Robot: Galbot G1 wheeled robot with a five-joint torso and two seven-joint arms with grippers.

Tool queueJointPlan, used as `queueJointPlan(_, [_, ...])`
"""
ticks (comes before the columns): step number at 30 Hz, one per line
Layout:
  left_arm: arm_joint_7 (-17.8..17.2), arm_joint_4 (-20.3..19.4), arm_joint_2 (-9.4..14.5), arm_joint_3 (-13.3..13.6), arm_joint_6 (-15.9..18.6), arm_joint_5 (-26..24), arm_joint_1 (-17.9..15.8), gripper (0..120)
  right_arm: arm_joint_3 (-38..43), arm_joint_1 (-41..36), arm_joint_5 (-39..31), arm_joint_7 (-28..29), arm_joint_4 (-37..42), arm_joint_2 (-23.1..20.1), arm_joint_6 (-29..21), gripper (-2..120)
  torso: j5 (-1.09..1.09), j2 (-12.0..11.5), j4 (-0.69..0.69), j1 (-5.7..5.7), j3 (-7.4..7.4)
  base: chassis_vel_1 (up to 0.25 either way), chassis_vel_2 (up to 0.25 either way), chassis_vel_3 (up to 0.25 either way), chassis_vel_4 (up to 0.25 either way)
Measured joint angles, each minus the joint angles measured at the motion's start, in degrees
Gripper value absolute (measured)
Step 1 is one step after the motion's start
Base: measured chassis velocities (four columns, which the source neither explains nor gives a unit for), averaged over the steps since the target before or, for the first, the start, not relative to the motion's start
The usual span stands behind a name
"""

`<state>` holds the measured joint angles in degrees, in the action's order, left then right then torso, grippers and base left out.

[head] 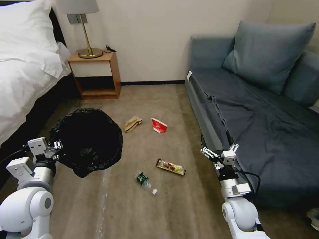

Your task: Pick up the trash bin, then pick up the garbage on the floor and place it into the trash bin.

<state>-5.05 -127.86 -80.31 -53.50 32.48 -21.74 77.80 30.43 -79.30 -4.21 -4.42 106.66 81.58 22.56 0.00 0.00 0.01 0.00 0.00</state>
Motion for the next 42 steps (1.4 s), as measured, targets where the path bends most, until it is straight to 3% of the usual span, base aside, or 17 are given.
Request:
queueJointPlan(11, [1.4, 1.6, -0.5, 0.1, -0.6, 1.0, 0.2, 4, -0.9, 0.3, 0.8, 0.2, -1.8, -0.8, 0.3, 100, 0.01, 0.0, 0.00, 0.00, 0.00, -0.164, 0.154, 0.156, -0.167])
queueJointPlan(17, [1.7, 4.0, -0.7, 0.5, -0.8, 1.4, -1.2, 4, -2.7, 2.1, 1.0, 1.5, -4.4, -2.3, 3.7, 100, 0.00, 0.0, -0.01, 0.01, 0.00, -0.163, 0.162, 0.149, -0.155])
queueJointPlan(24, [1.9, 6.6, -1.2, 1.9, -0.9, 2.5, -3.6, 4, -8.6, 5.1, 1.3, 1.4, -8.6, -7.5, 2.9, 100, 0.01, 0.0, -0.01, 0.01, -0.01, -0.052, 0.047, 0.046, -0.049])
queueJointPlan(26, [2.4, 7.4, -1.5, 2.5, -0.9, 3.5, -4.2, 4, -13.2, 7.8, -1.3, 1.0, -11.1, -12.0, 0.7, 100, 0.01, 0.0, -0.01, 0.00, -0.01, 0.000, 0.000, 0.000, 0.000])
queueJointPlan(27, [2.4, 7.4, -1.5, 2.5, -0.9, 3.5, -4.2, 4, -13.2, 7.8, -1.3, 1.0, -11.1, -12.0, 0.7, 100, 0.01, 0.0, -0.01, 0.00, -0.01, 0.000, 0.000, 0.000, 0.000])
queueJointPlan(29, [2.9, 7.7, -1.9, 2.8, -0.8, 4.3, -4.3, 4, -17.9, 10.8, -4.4, -0.5, -13.2, -17.9, -1.5, 100, 0.02, 0.0, 0.00, 0.00, 0.00, 0.000, 0.000, 0.000, 0.000])
queueJointPlan(30, [2.9, 7.7, -1.9, 2.8, -0.8, 4.3, -4.3, 4, -17.9, 10.8, -4.4, -0.5, -13.2, -17.9, -1.5, 100, 0.02, 0.0, 0.00, 0.00, 0.00, 0.000, 0.000, 0.000, 0.000])
queueJointPlan(31, [3.4, 7.9, -2.1, 3.0, -0.8, 5.1, -4.3, 4, -21.7, 13.3, -6.9, -1.3, -14.9, -21.7, -3.0, 100, -0.01, 0.0, 0.00, 0.01, 0.00, 0.000, 0.000, 0.000, 0.000])
queueJointPlan(34, [3.7, 8.1, -2.3, 3.1, -0.8, 5.8, -4.3, 4, -24.9, 14.9, -9.6, -2.4, -15.9, -24.1, -4.5, 100, 0.00, 0.0, -0.01, 0.01, 0.00, 0.000, 0.000, 0.000, 0.000])
queueJointPlan(36, [4.1, 8.3, -3.0, 3.4, -1.2, 7.2, -4.3, 4, -34.2, 19.7, -17.9, -6.2, -18.5, -28.4, -8.7, 100, -0.01, 0.0, -0.02, 0.01, 0.00, 0.000, 0.000, 0.000, 0.000])
queueJointPlan(37, [4.1, 8.3, -3.0, 3.4, -1.2, 7.2, -4.3, 4, -34.2, 19.7, -17.9, -6.2, -18.5, -28.4, -8.7, 100, -0.01, 0.0, -0.02, 0.01, 0.00, 0.000, 0.000, 0.000, 0.000])
queueJointPlan(42, [4.1, 7.6, -3.9, 3.3, -1.4, 8.2, -4.3, 4, -49.5, 29.5, -24.7, -9.9, -24.4, -29.5, -11.4, 100, 0.00, 0.0, -0.01, 0.00, 0.00, 0.000, 0.000, 0.000, 0.000])
